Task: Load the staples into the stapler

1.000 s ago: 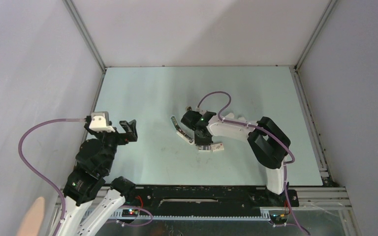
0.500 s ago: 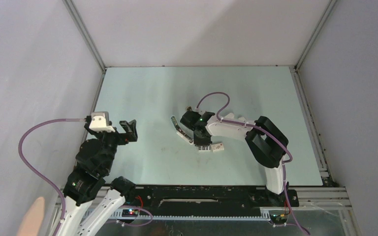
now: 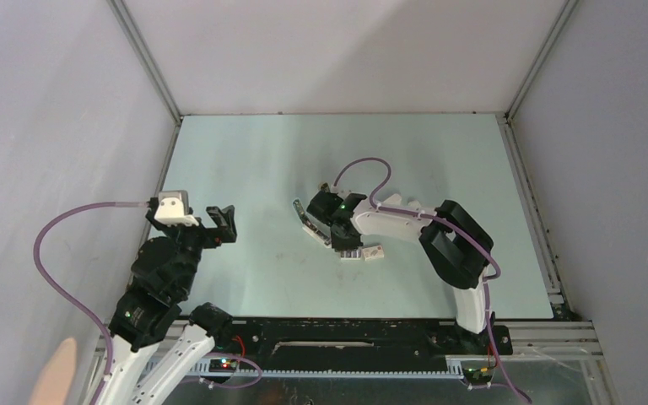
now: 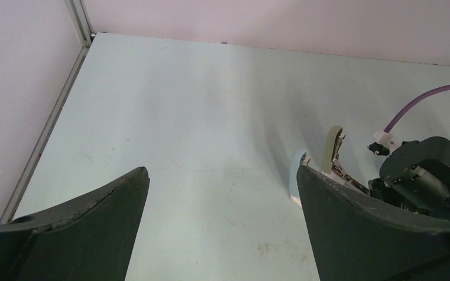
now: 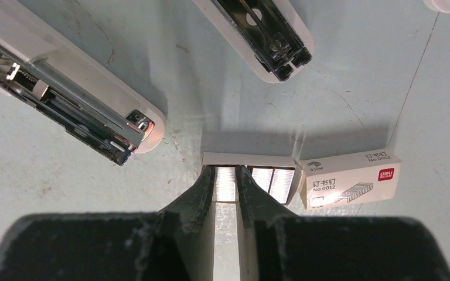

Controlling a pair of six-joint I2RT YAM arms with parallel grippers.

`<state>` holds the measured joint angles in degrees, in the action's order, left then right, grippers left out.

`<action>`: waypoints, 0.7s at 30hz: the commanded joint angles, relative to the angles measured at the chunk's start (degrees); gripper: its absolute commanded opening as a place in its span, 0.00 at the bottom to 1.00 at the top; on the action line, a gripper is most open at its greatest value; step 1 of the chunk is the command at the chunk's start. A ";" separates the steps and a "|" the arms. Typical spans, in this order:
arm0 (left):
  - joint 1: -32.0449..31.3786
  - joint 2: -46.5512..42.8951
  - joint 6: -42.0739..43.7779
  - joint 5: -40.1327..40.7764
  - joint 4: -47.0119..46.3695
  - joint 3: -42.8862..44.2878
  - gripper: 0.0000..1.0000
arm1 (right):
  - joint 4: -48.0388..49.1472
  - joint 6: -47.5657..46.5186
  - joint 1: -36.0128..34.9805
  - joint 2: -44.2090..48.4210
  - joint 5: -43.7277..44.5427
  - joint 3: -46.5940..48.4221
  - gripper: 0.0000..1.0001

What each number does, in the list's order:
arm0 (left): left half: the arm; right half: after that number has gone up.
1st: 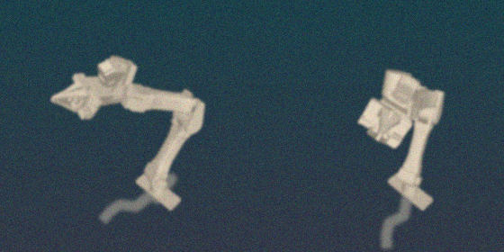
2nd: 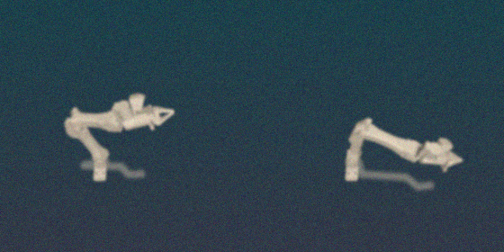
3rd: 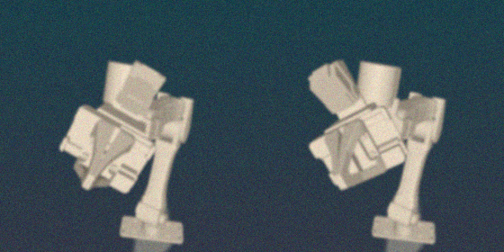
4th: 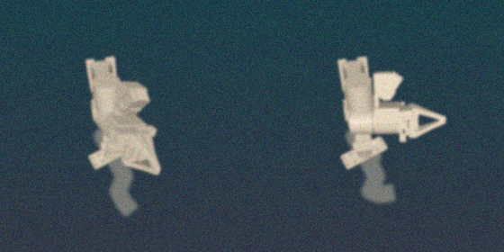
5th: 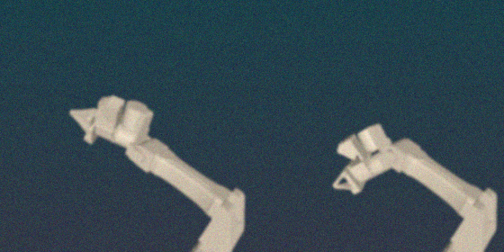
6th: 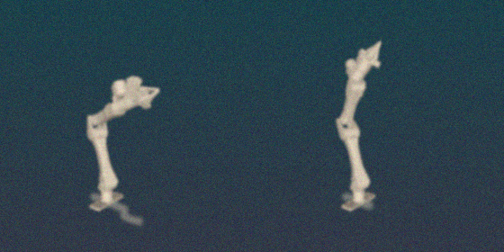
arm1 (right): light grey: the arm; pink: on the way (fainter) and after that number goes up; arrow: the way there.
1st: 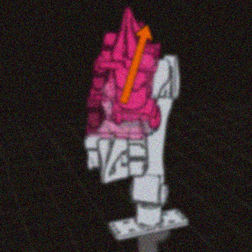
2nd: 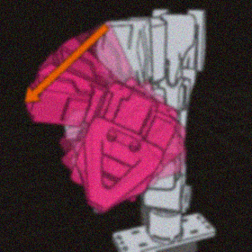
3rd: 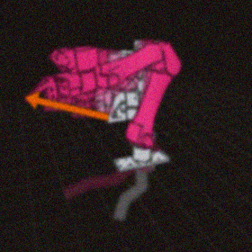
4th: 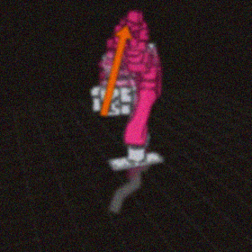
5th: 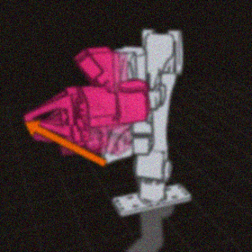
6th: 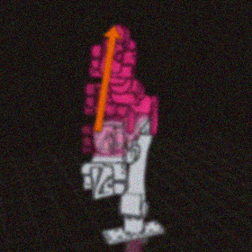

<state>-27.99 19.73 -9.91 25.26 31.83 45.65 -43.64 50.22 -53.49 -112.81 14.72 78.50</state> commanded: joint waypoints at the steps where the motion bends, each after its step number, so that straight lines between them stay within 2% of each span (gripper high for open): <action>1: 0.14 0.99 1.47 -0.88 -1.76 -0.83 1.00 | -0.82 -2.35 -1.36 1.44 3.52 1.56 0.09; 6: 1.79 0.76 1.31 -1.44 -1.71 -0.74 1.00 | -0.17 -6.82 -1.93 5.95 3.49 1.04 0.08; 11: 2.97 0.99 0.95 -2.20 -1.90 -0.82 1.00 | 4.40 -13.28 -2.12 12.59 1.79 -1.51 0.08; 16: 3.44 1.97 0.73 -3.27 -2.01 -0.83 1.00 | 13.89 -23.78 -1.42 17.07 -3.52 -4.51 0.08; 21: 3.88 2.52 -0.01 -4.82 -1.98 -0.85 1.00 | 22.48 -35.34 -1.22 16.49 -7.85 -4.93 0.09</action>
<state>-24.82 21.34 -10.02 22.31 31.77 44.73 -31.05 26.70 -54.98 -96.29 11.07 74.28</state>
